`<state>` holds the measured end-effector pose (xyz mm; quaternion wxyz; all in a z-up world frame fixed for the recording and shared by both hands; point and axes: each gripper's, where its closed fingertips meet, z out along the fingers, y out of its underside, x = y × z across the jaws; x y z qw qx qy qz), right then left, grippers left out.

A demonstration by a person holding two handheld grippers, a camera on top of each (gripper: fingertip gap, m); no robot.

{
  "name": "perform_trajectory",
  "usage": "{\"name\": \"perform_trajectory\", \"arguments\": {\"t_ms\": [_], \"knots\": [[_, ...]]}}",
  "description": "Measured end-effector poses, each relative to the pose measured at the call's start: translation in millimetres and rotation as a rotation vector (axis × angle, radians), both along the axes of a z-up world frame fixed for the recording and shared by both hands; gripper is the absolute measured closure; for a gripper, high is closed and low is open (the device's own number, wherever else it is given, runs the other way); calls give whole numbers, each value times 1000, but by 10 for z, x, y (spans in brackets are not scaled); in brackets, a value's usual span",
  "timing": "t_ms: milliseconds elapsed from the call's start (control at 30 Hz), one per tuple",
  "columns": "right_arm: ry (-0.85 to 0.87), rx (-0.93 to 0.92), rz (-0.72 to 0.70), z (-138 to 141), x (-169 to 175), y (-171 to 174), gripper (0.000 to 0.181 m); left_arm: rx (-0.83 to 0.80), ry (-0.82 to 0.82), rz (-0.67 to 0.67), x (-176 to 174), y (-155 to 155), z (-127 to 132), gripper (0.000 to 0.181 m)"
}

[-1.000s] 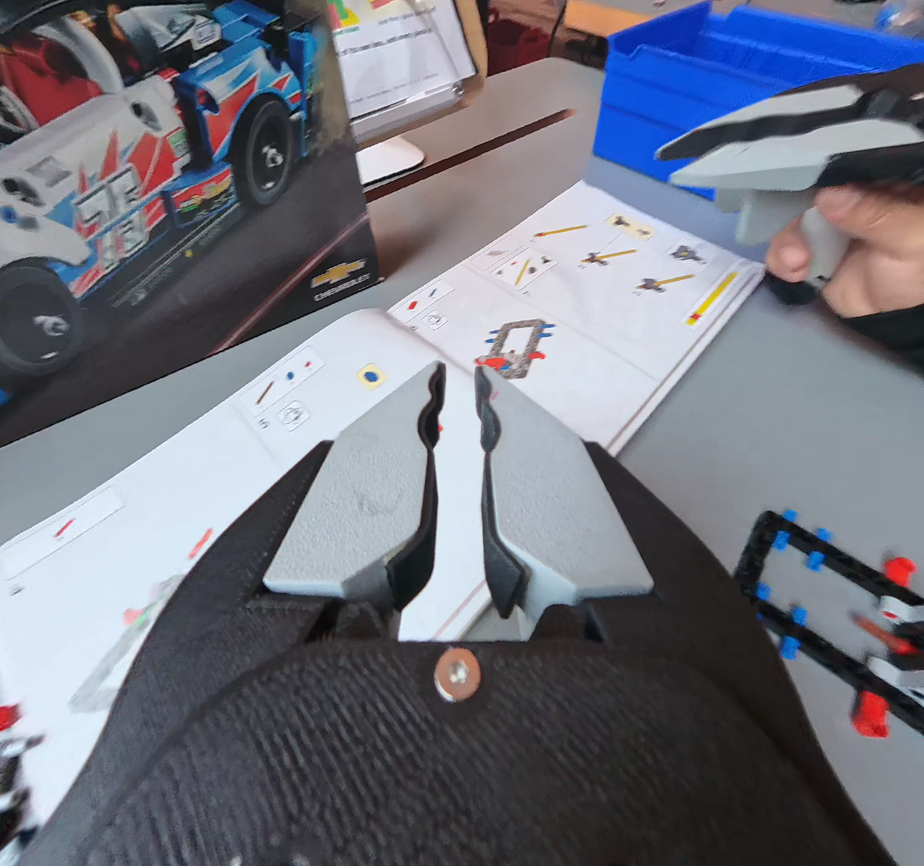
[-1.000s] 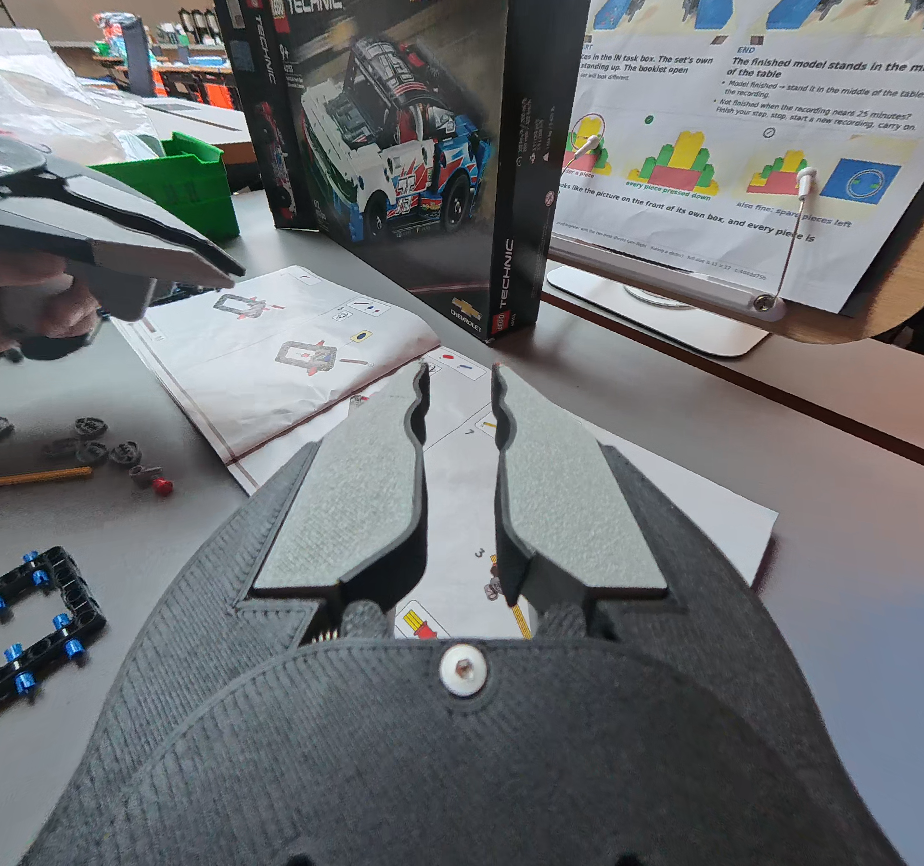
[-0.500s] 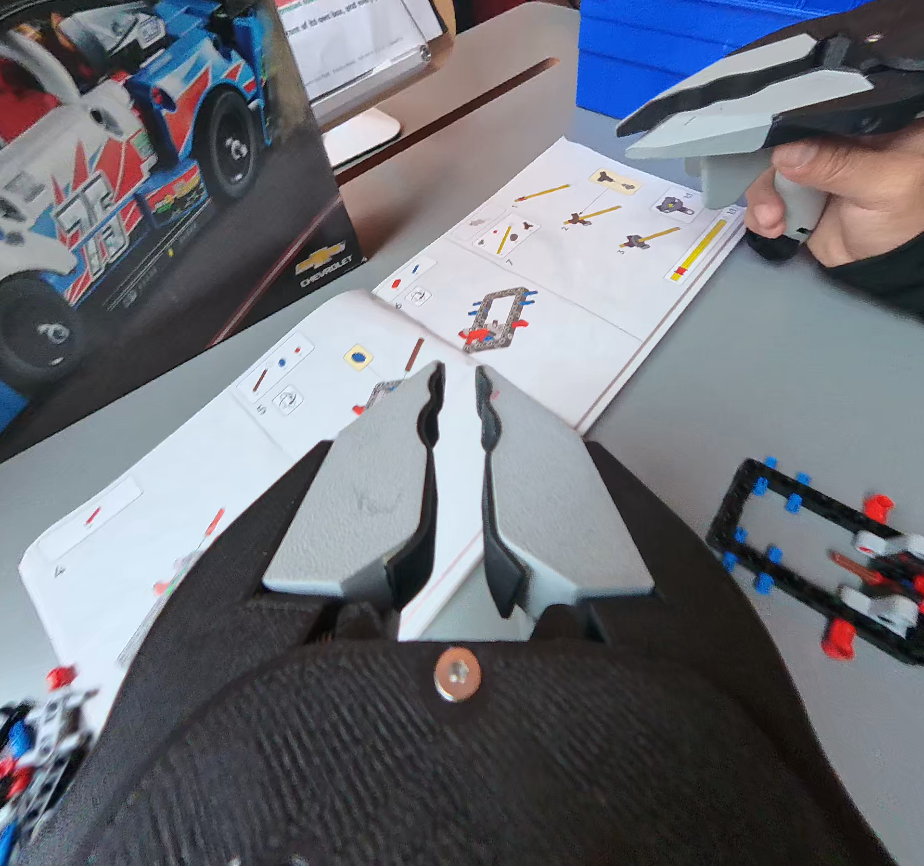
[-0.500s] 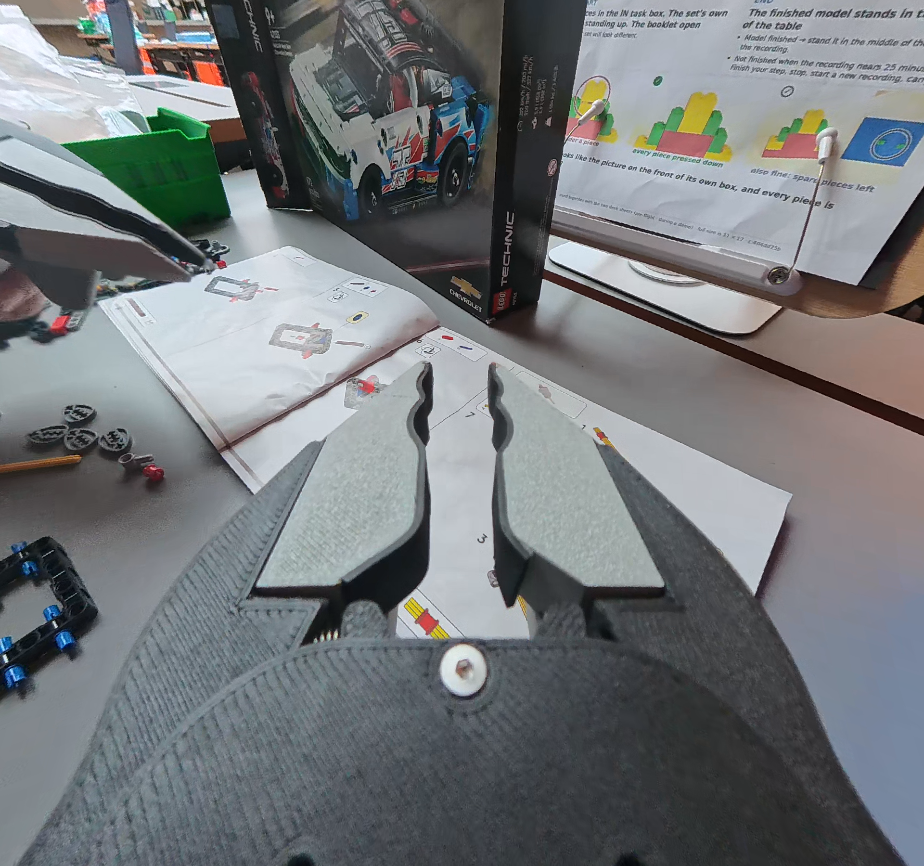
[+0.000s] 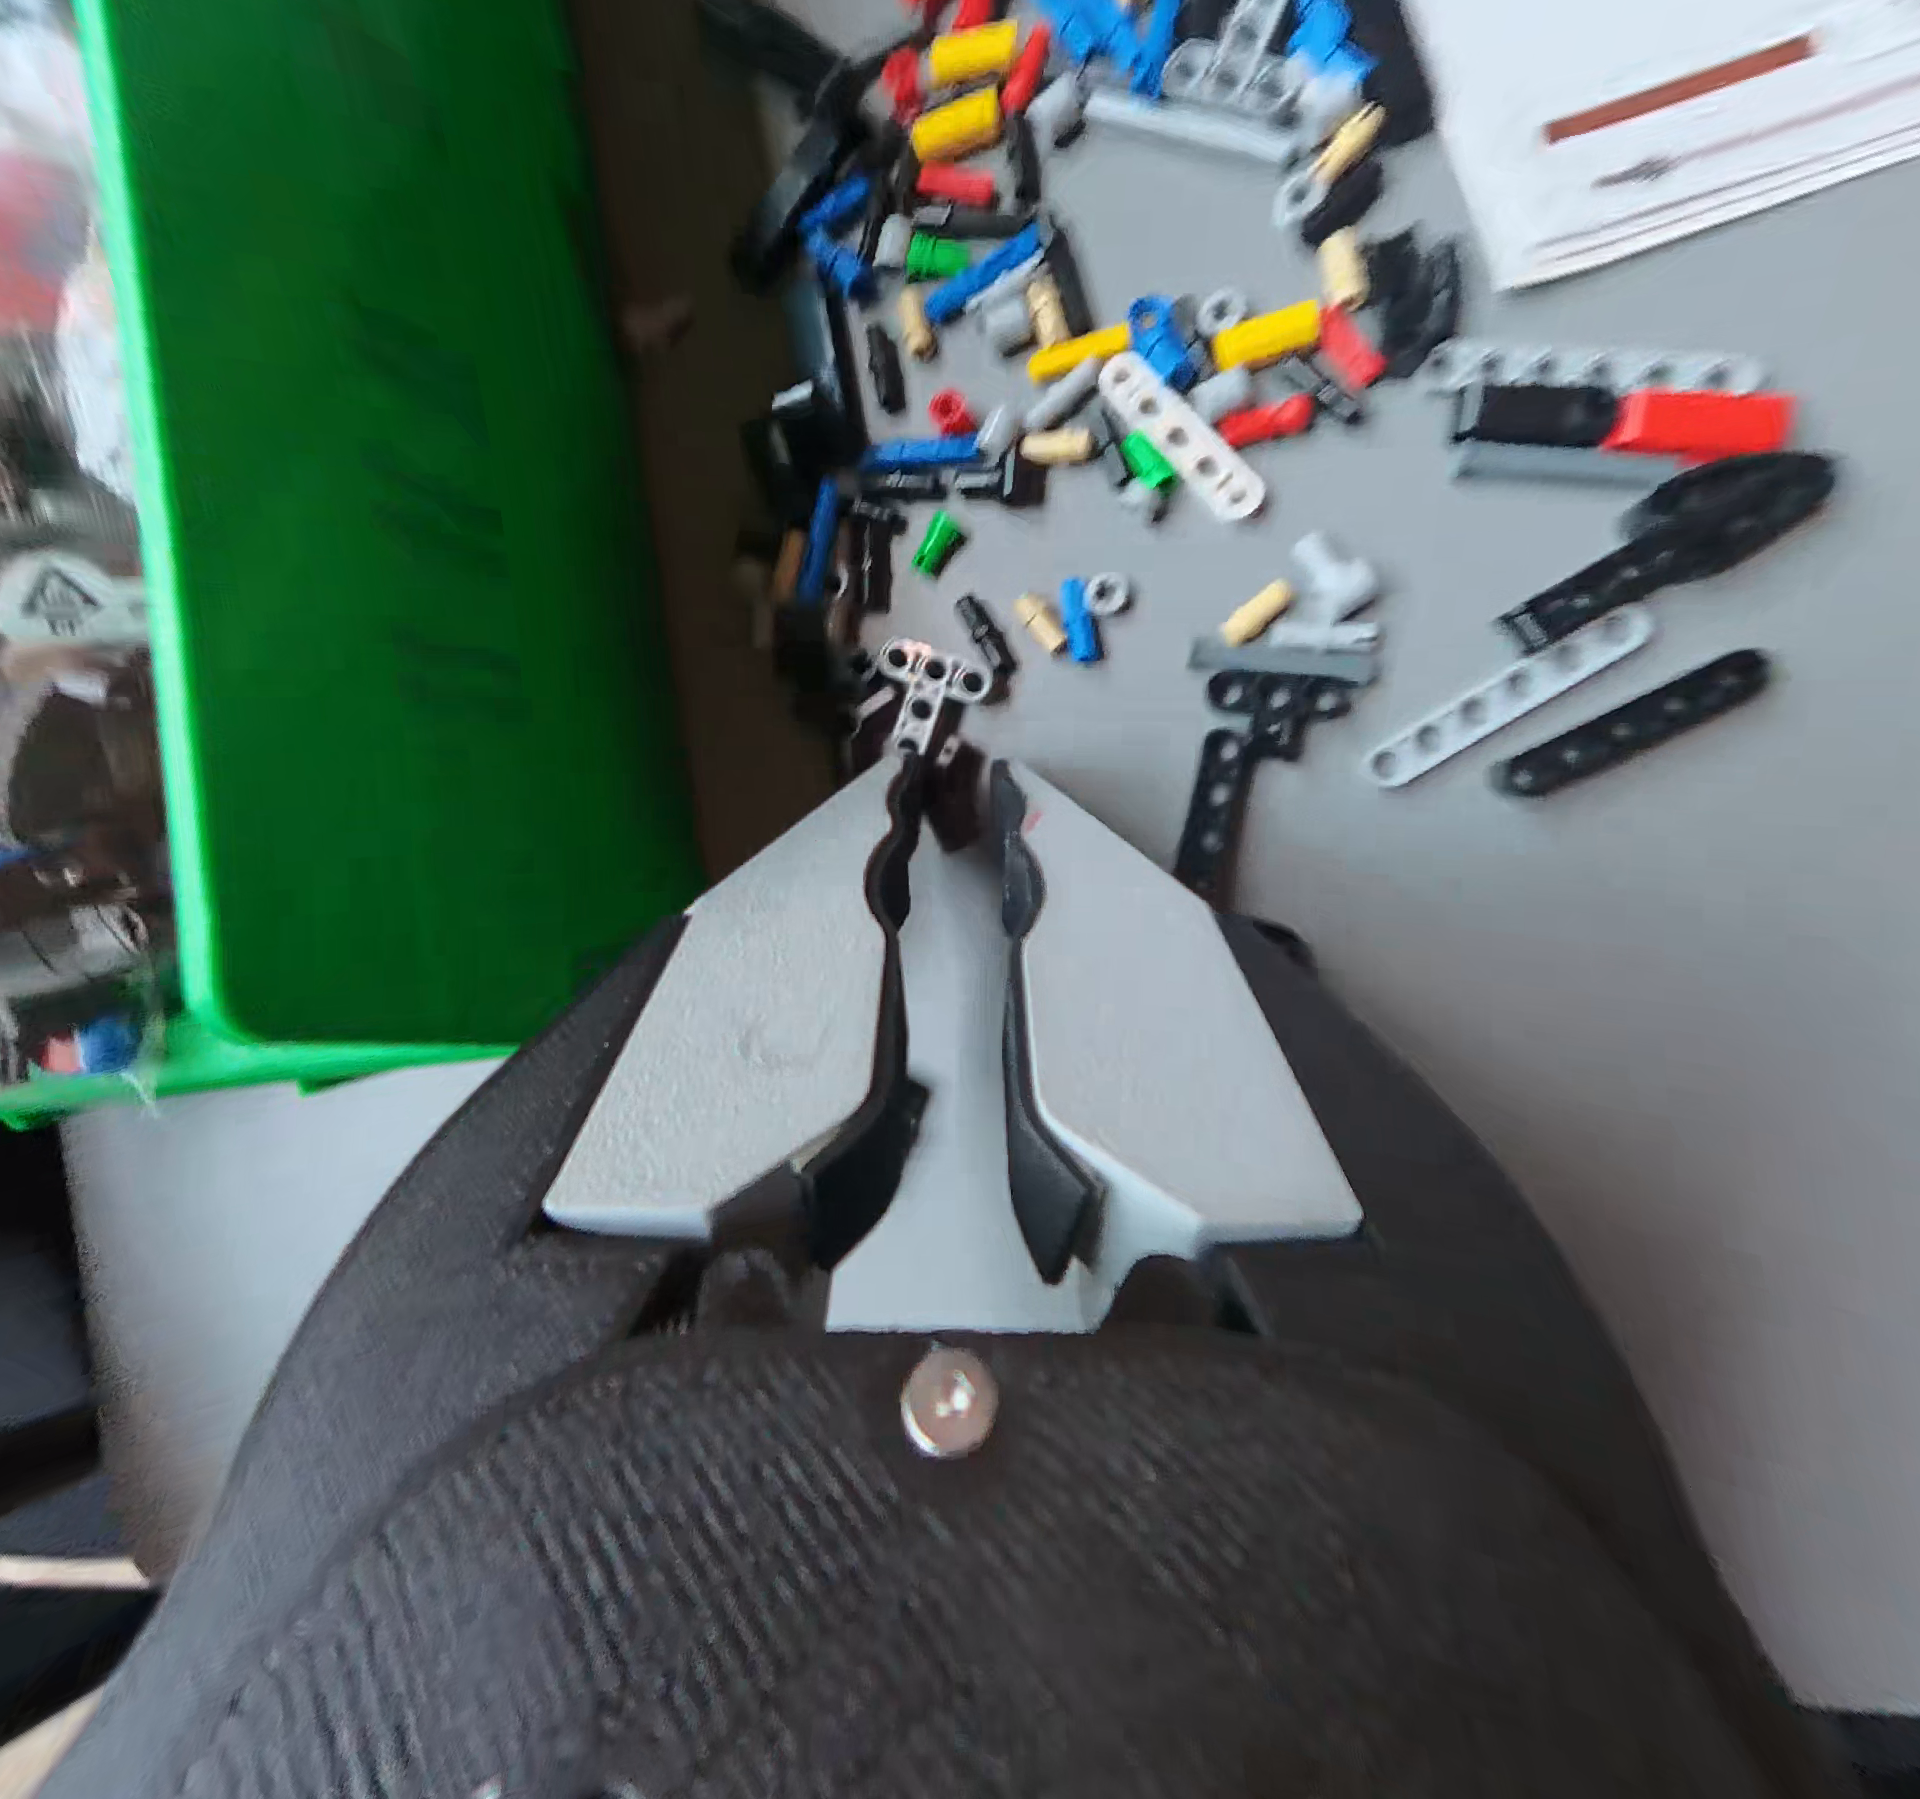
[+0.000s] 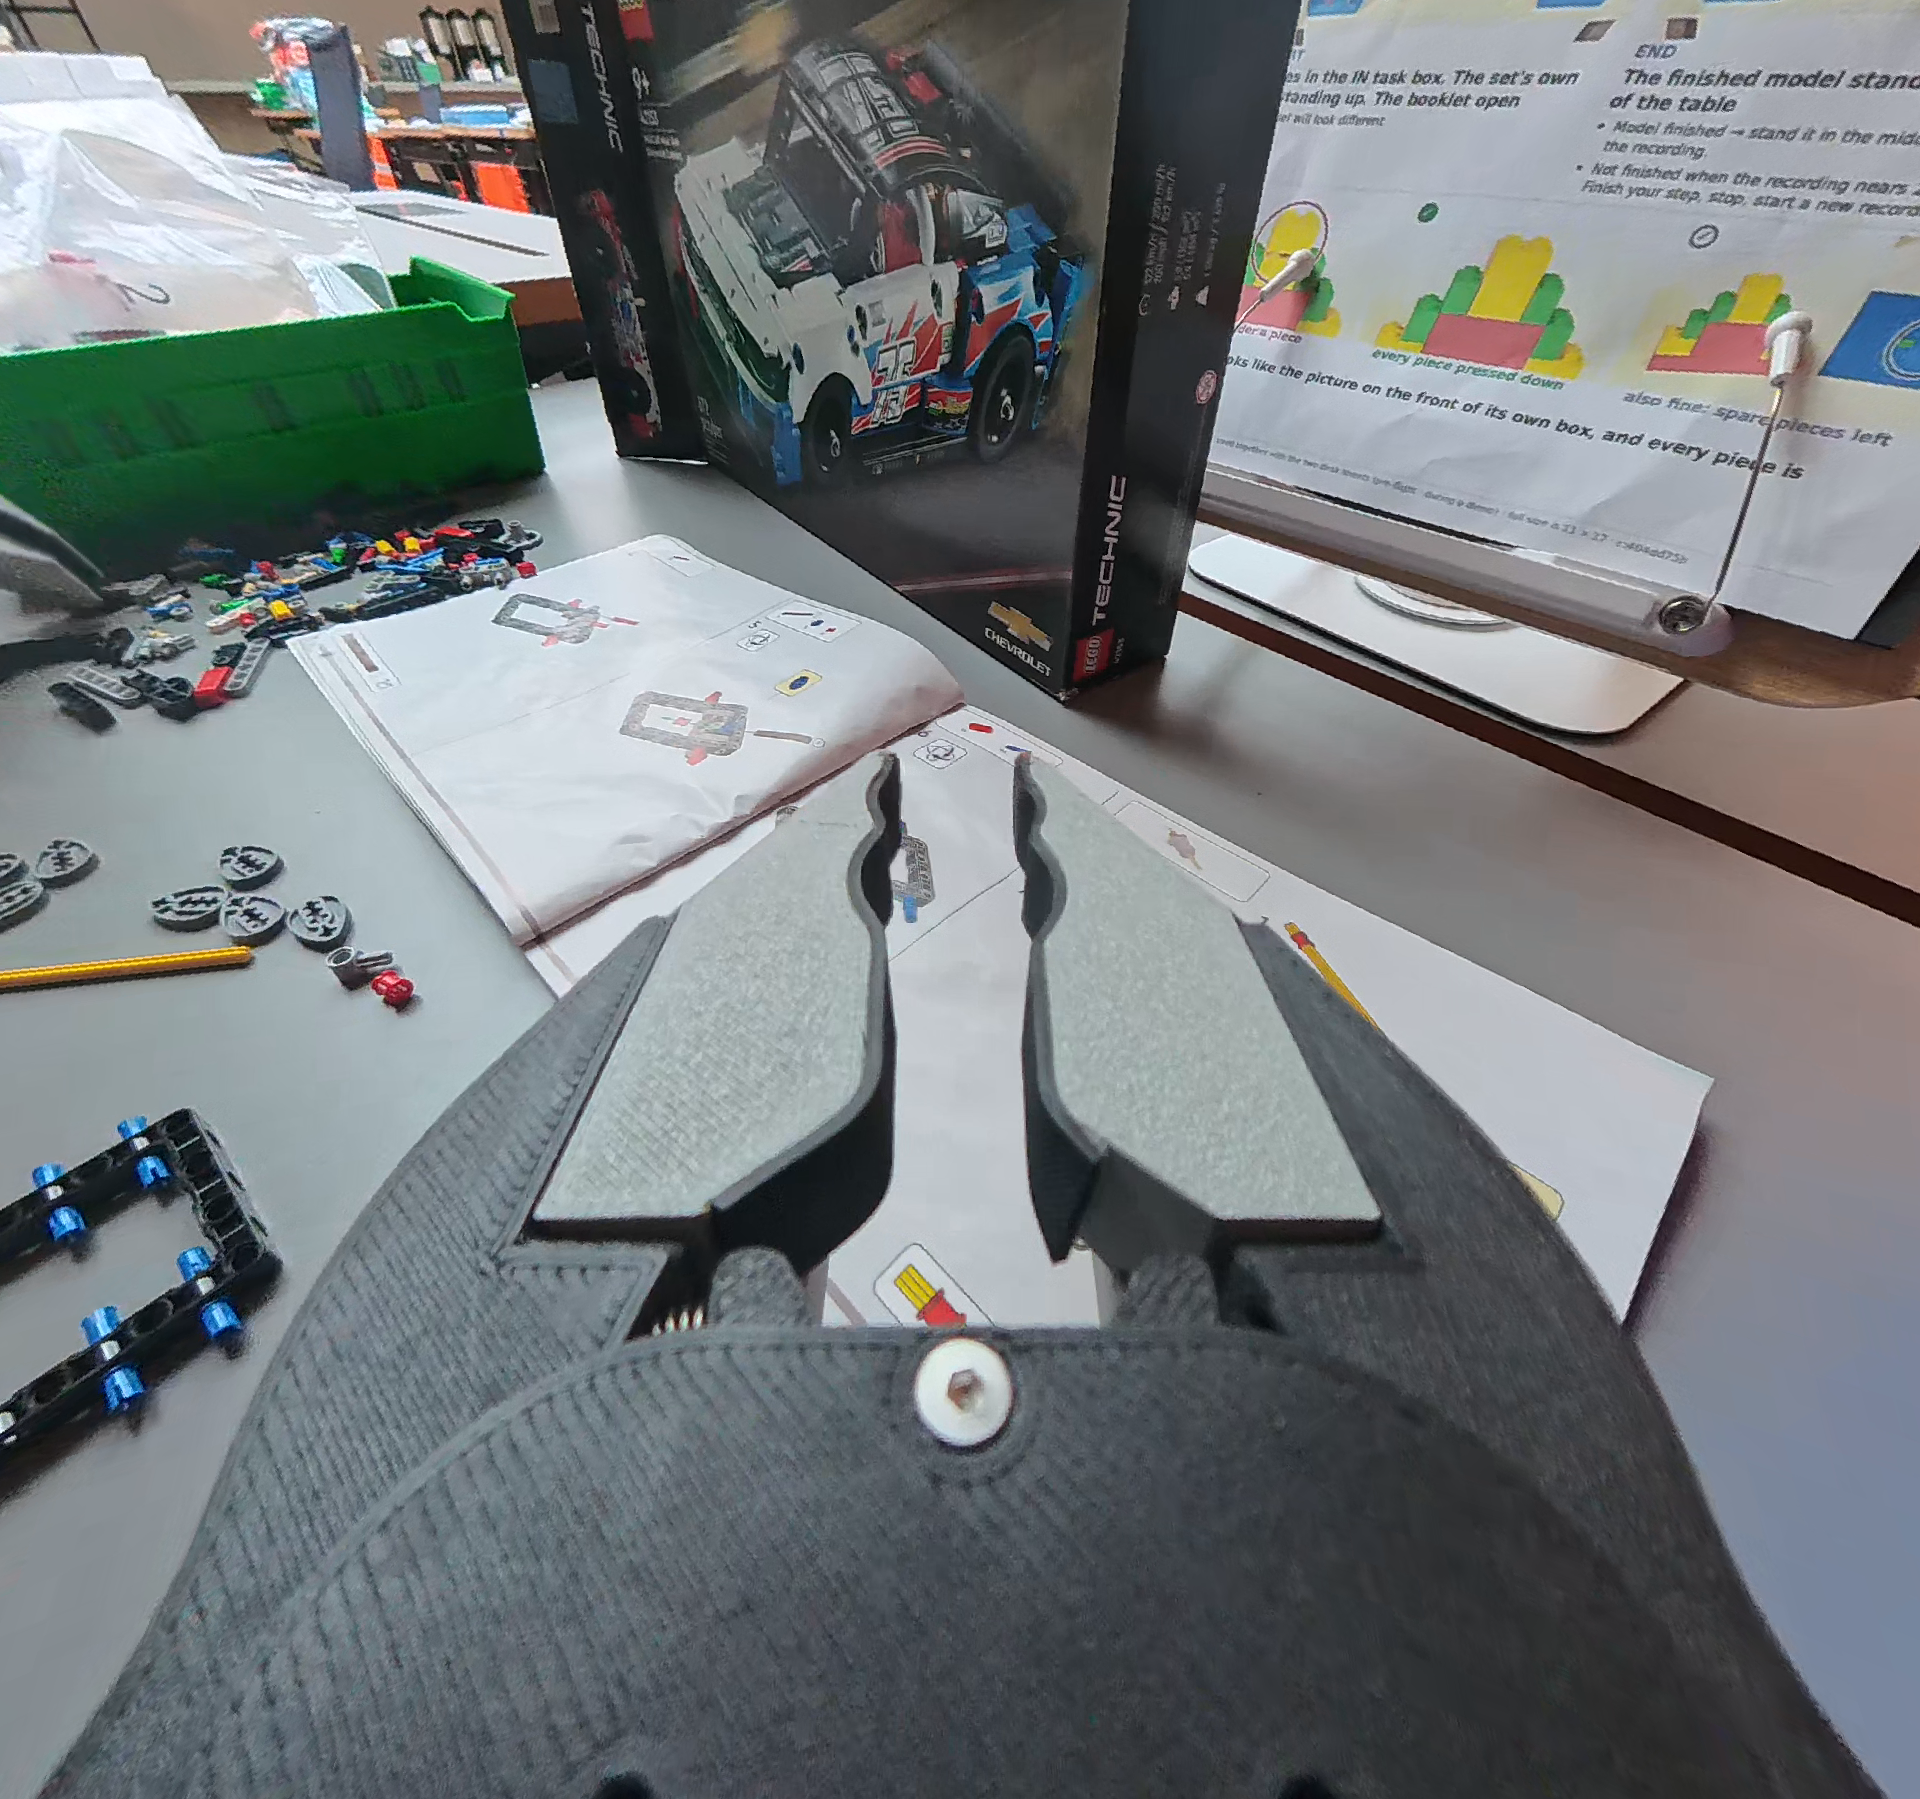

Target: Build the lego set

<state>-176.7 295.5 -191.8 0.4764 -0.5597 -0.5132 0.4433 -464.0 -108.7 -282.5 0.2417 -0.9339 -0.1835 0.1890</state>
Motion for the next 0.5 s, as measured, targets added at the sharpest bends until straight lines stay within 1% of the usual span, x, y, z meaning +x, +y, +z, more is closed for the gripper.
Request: {"name": "perform_trajectory", "arguments": {"t_ms": [100,200,367,500], "knots": [[7,1,-3,21,15,-2,163,47,-5,28,-21,-24,-16,168],[11,-5,-8,25,25,19,163,64,-21,43,-2,-41,-17,159],[11,-15,-2,20,20,22,163,58,24,57,9,-180,28,162],[0,-10,9,0,1,-3,163,74,-10,74,-48,-209,-27,161]]}}
